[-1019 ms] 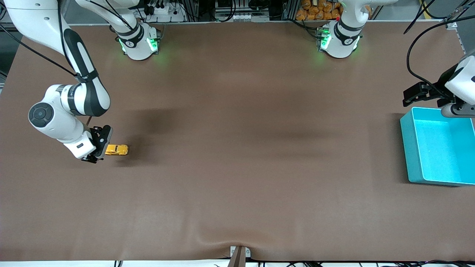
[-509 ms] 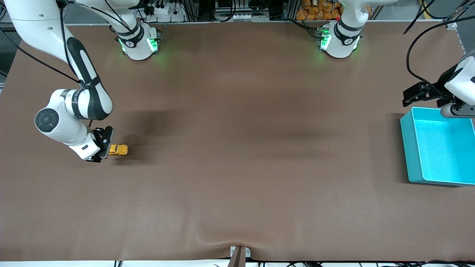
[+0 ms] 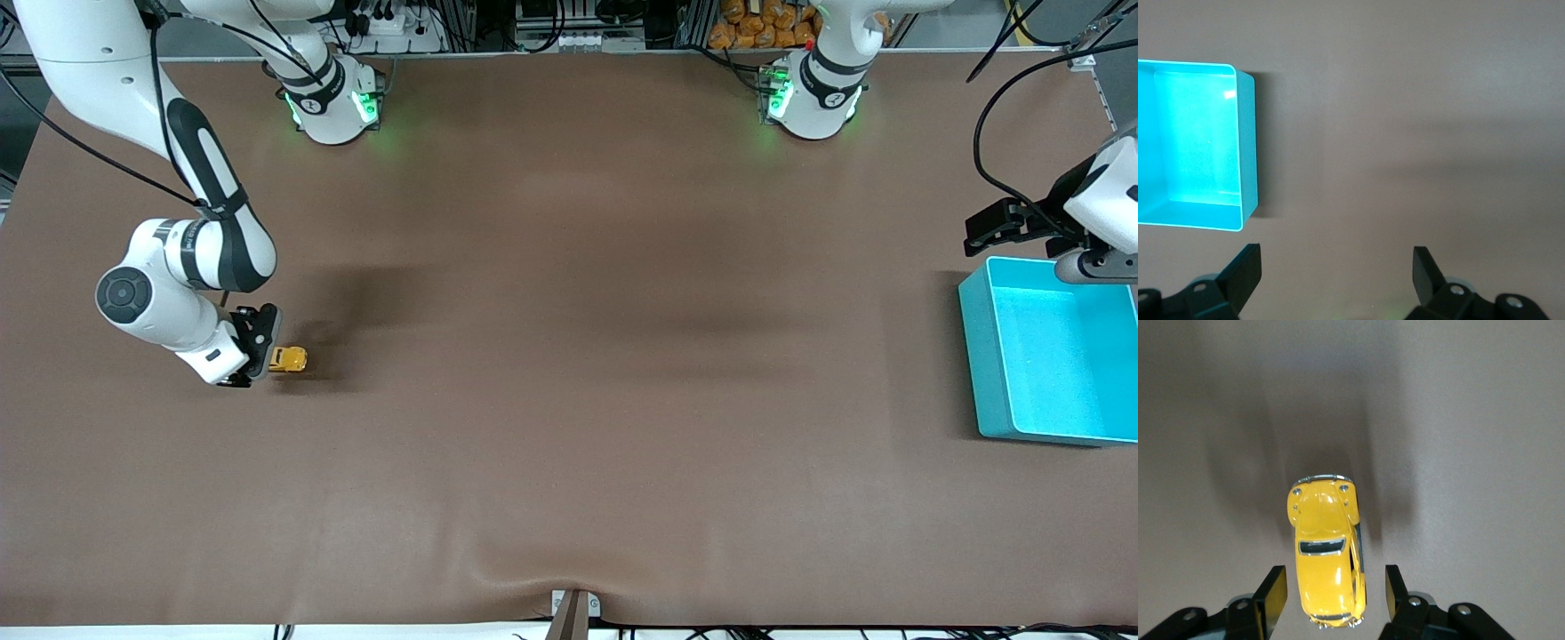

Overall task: Wind and store yellow beetle car
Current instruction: 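Close the right gripper around the yellow car's body, then press the car down and drag it backward along the table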

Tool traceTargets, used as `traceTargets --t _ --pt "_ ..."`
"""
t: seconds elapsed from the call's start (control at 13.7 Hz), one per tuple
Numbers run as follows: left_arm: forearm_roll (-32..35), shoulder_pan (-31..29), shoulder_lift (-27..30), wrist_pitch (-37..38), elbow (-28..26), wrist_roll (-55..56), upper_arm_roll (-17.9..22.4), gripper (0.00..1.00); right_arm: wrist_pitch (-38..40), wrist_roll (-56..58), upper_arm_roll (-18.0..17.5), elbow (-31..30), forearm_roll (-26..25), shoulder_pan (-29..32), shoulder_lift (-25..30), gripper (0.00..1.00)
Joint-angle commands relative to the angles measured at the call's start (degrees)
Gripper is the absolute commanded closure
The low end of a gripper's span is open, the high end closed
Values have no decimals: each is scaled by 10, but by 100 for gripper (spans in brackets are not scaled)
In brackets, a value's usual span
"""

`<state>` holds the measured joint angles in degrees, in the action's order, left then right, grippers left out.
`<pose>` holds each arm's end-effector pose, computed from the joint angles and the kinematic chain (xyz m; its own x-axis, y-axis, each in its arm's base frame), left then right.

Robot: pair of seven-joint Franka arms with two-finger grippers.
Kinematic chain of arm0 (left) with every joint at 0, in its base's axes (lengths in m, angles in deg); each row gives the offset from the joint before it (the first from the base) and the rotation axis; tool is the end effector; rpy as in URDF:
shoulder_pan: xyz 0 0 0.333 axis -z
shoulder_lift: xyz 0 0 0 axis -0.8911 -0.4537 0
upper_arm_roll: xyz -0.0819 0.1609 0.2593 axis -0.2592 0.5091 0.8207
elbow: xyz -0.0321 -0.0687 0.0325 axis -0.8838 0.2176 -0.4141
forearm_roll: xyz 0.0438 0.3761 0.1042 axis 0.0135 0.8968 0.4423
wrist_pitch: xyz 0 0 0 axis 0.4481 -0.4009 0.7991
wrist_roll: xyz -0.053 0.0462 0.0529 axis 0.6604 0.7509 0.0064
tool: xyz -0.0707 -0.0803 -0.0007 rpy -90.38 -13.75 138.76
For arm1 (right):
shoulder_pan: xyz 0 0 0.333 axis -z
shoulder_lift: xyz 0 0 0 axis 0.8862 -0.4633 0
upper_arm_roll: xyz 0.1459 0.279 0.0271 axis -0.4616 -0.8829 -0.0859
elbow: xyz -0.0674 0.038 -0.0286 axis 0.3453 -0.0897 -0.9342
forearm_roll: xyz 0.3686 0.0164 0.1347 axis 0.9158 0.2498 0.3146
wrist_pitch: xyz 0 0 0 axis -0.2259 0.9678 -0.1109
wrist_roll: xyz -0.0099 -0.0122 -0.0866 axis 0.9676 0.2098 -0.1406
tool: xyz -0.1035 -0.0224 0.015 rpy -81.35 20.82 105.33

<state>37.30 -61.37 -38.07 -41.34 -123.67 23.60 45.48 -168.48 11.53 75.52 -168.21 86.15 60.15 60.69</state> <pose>0.5672 -0.0222 0.6036 0.9974 -0.0379 -0.0608 -0.0398 -0.9987 -0.0309 0.5768 -0.0362 0.2112 0.1025 0.9936 -0.0480 0.9935 -0.1046 -0.0443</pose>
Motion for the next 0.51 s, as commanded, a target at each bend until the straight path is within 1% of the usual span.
traceTargets --t 0.0,0.44 --pt "-5 -2 -1 4 4 10 0 0 -1 11 -7 -8 11 2 3 32" --pt "-5 -2 -1 4 4 10 0 0 -5 15 -7 -10 11 1 2 32"
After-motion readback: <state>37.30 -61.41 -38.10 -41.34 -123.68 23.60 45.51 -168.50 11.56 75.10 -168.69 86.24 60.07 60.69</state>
